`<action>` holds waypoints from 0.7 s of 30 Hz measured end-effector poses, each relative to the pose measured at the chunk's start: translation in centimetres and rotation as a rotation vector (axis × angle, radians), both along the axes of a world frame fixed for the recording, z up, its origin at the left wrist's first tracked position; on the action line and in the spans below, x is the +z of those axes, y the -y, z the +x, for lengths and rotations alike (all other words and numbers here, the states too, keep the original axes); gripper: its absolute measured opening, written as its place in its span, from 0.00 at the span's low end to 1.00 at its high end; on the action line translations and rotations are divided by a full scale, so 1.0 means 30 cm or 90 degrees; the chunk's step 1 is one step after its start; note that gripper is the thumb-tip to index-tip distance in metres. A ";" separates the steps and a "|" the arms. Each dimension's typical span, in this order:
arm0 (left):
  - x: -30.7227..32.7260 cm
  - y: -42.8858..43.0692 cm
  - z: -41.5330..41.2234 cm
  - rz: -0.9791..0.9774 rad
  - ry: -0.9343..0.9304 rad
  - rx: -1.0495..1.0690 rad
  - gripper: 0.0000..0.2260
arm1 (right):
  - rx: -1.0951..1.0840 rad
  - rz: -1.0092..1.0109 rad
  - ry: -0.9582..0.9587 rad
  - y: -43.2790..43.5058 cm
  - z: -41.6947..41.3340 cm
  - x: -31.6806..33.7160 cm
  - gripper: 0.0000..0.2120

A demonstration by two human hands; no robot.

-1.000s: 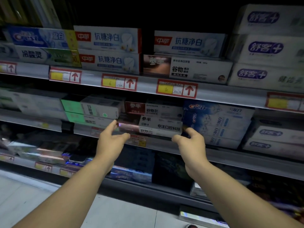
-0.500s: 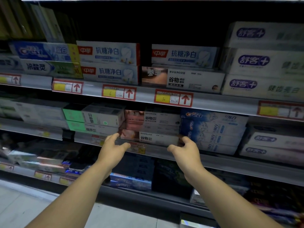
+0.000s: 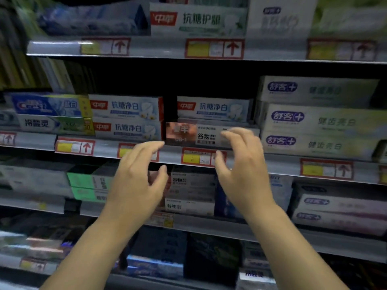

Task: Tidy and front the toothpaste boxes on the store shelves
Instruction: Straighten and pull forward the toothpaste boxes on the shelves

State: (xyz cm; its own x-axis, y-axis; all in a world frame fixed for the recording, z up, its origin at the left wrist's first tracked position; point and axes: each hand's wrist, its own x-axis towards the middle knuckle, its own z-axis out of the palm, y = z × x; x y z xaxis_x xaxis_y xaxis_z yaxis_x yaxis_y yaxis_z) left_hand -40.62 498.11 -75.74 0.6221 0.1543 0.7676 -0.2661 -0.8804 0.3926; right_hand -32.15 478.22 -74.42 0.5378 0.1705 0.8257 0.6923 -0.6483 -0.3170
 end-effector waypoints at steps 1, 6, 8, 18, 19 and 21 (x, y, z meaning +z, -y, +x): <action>0.023 0.012 0.016 0.029 0.012 -0.006 0.20 | -0.030 -0.022 0.009 0.010 0.020 0.019 0.20; 0.136 0.058 0.178 0.220 -0.009 0.000 0.21 | -0.136 -0.123 -0.020 0.028 0.088 0.066 0.21; 0.169 0.070 0.243 0.309 -0.079 0.037 0.22 | -0.158 -0.156 -0.032 0.016 0.100 0.057 0.20; 0.263 0.072 0.302 0.429 -0.257 0.154 0.22 | -0.160 -0.121 0.051 0.001 0.111 0.016 0.23; 0.267 0.069 0.307 0.427 -0.280 0.153 0.25 | -0.161 -0.122 0.050 0.000 0.110 0.016 0.23; 0.274 0.062 0.311 0.396 -0.302 0.136 0.29 | -0.158 -0.118 0.048 0.002 0.107 0.017 0.21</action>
